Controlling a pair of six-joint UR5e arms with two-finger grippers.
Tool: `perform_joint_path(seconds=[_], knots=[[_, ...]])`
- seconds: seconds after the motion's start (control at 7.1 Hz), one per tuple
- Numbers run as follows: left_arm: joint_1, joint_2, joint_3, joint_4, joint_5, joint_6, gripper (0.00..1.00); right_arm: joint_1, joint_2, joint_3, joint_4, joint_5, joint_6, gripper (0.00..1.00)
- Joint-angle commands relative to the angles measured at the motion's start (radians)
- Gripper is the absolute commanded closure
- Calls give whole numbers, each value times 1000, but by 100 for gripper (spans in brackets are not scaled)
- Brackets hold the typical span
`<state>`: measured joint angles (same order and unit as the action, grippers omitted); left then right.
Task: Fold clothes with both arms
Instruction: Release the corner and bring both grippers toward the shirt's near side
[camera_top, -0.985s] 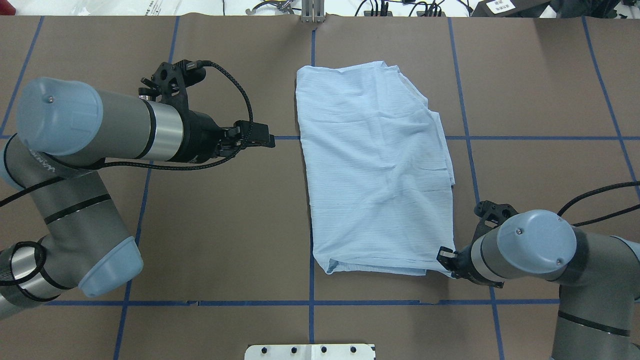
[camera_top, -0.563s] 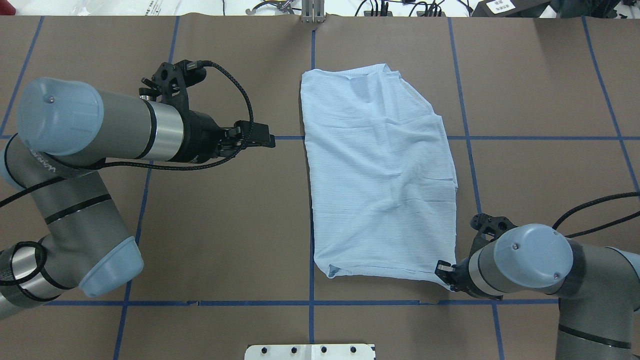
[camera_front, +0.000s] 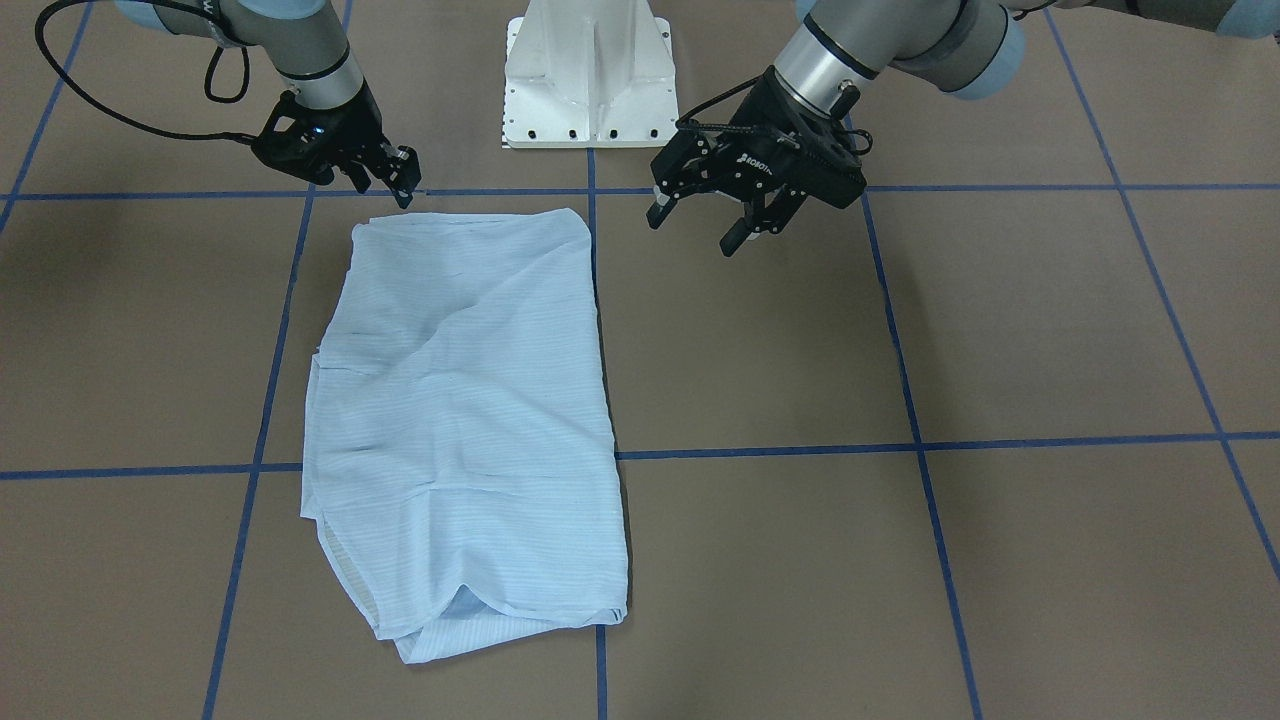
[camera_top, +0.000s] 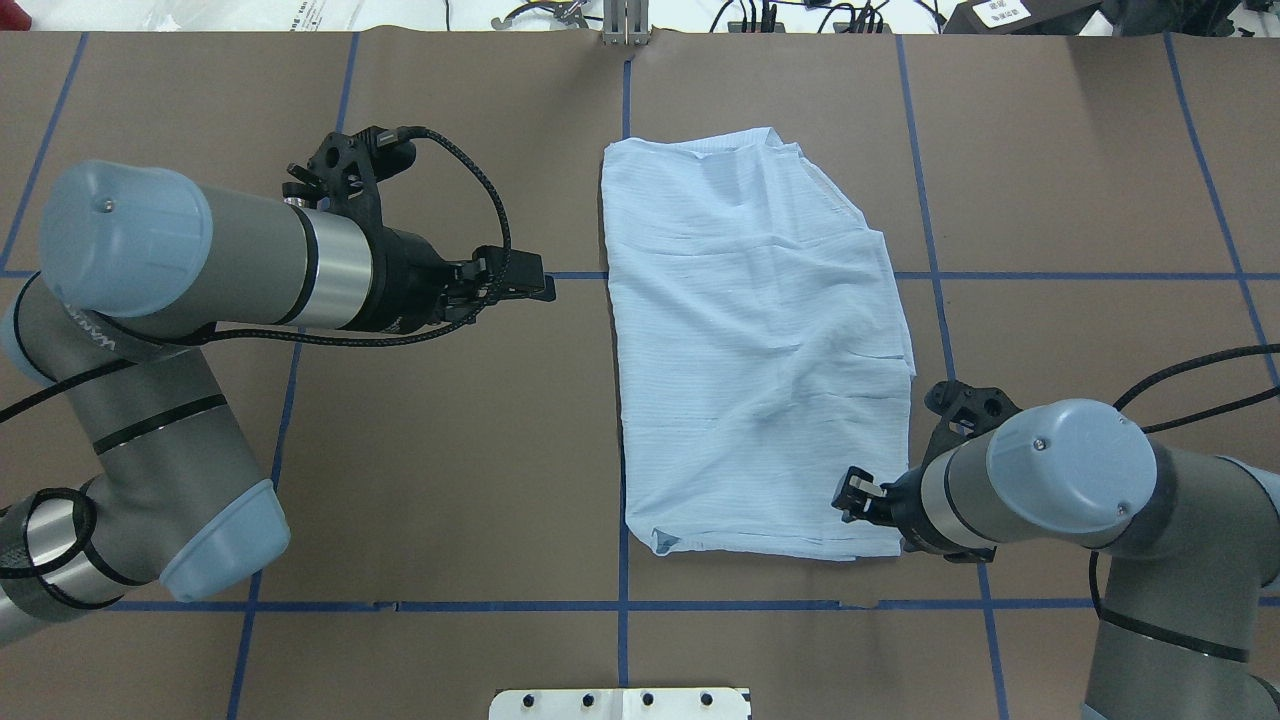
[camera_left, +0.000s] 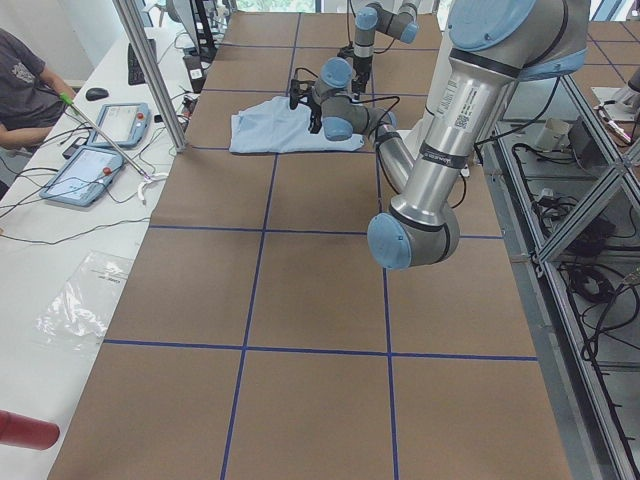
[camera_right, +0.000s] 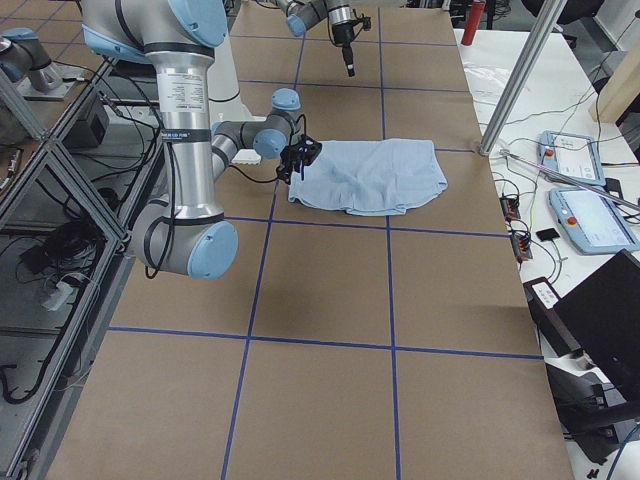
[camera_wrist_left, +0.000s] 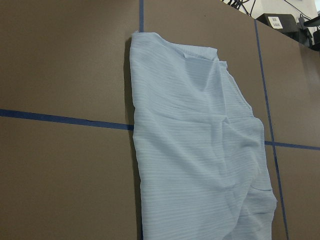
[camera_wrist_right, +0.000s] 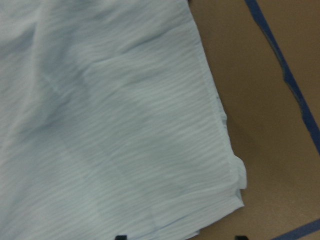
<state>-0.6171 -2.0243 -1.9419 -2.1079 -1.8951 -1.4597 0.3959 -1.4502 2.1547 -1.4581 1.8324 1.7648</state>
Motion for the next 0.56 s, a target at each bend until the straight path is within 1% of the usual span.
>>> perform_joint_path(seconds=[0.0,0.14,0.42], knots=[[98,6,3,2,23,-158,0,75,72,4,7,10,-10,0],[167,7,6,6,74,-238,0,104,100,1,8,43,-13,0],[235,-10,6,134,96,-394,1,133,126,-1,10,56,-75,0]])
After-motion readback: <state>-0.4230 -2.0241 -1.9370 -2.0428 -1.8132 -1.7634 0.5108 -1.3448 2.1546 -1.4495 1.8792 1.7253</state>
